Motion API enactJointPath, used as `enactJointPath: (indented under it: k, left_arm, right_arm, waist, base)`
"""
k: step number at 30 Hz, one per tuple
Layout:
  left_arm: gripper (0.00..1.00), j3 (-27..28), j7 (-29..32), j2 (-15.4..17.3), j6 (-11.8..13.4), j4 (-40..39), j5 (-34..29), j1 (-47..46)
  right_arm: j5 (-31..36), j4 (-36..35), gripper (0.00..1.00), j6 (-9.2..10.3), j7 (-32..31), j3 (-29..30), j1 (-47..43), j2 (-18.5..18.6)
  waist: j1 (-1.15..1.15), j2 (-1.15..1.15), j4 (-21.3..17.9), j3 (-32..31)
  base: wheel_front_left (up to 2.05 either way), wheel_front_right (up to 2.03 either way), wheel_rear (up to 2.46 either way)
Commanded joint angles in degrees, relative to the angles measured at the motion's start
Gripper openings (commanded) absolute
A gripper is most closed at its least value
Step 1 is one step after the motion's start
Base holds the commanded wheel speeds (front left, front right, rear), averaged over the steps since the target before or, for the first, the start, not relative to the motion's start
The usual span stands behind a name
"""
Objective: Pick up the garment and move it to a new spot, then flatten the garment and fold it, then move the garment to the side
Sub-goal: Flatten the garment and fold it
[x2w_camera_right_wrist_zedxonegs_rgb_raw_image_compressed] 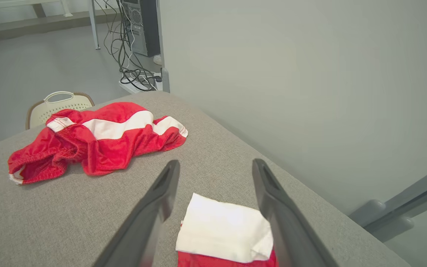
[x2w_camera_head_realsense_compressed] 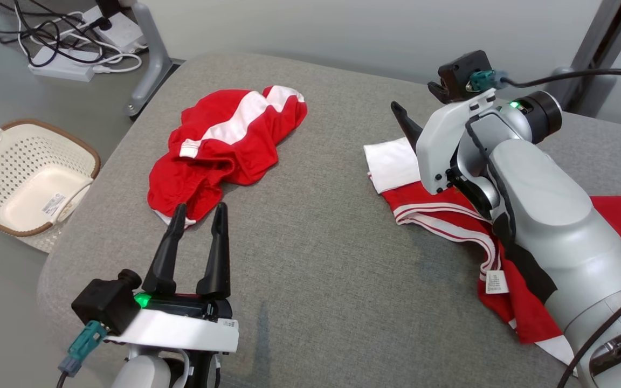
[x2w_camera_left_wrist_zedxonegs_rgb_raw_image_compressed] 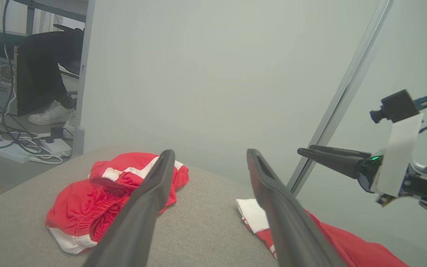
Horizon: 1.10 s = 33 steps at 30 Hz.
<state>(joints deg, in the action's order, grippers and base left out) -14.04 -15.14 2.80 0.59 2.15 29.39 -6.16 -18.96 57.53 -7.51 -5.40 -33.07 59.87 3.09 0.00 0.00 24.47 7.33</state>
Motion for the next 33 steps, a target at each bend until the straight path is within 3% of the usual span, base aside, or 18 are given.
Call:
enactJointPath:
  k: [1, 7, 15, 18, 23, 28, 33]
  left_arm:
    - [1.0, 0.4, 0.0, 0.1, 0.3, -0.4, 0.2, -0.3]
    - [1.0, 1.8, 0.0, 0.2, 0.1, -0.9, -0.5, -0.8]
    - [1.0, 3.6, 0.0, 0.2, -0.2, -2.1, -3.3, -1.2]
    - [1.0, 3.9, 0.0, 0.2, 0.0, -2.0, -3.4, -1.1]
    - [1.0, 3.5, 0.0, 0.2, -0.5, -1.1, -4.4, -0.1]
    - [1.0, 3.7, 0.0, 0.2, -0.7, -0.7, -4.7, 0.5]
    - [1.0, 4.0, 0.0, 0.2, -1.1, -0.1, -5.1, 0.7]
  right_arm:
    - [-1.2, 0.4, 1.0, 0.03, 1.0, -0.9, 0.5, 0.9]
    - [-5.8, -0.6, 1.0, 0.03, 8.1, -4.1, -0.1, 2.0]
    - [-7.0, -6.7, 1.0, 0.03, 19.4, -4.3, -6.4, 7.2]
    - [-5.8, -10.9, 1.0, 0.03, 20.5, -2.1, -11.1, 9.7]
    - [-3.4, -22.5, 1.0, 0.03, 20.7, 7.3, -21.7, 12.1]
    - [0.5, -33.0, 1.0, 0.03, 20.7, 15.1, -33.8, 10.1]
    - [4.3, -37.9, 1.0, 0.03, 20.7, 19.2, -42.0, 7.5]
  waist:
    - [0.0, 0.0, -0.6, -0.1]
    - [0.0, 0.0, -4.8, -1.3]
    - [0.0, 0.0, -11.7, -2.1]
    - [0.0, 0.0, -13.6, -2.2]
    - [0.0, 0.0, -16.0, -2.3]
    - [0.0, 0.0, -17.4, -2.4]
    - [0.0, 0.0, -18.0, -2.5]
  base:
    - [0.0, 0.0, 0.0]
    - [0.0, 0.0, 0.0]
    - [0.0, 0.0, 0.0]
    - [0.0, 0.0, 0.0]
    - [0.0, 0.0, 0.0]
    - [0.0, 0.0, 0.0]
    - [0.0, 0.0, 0.0]
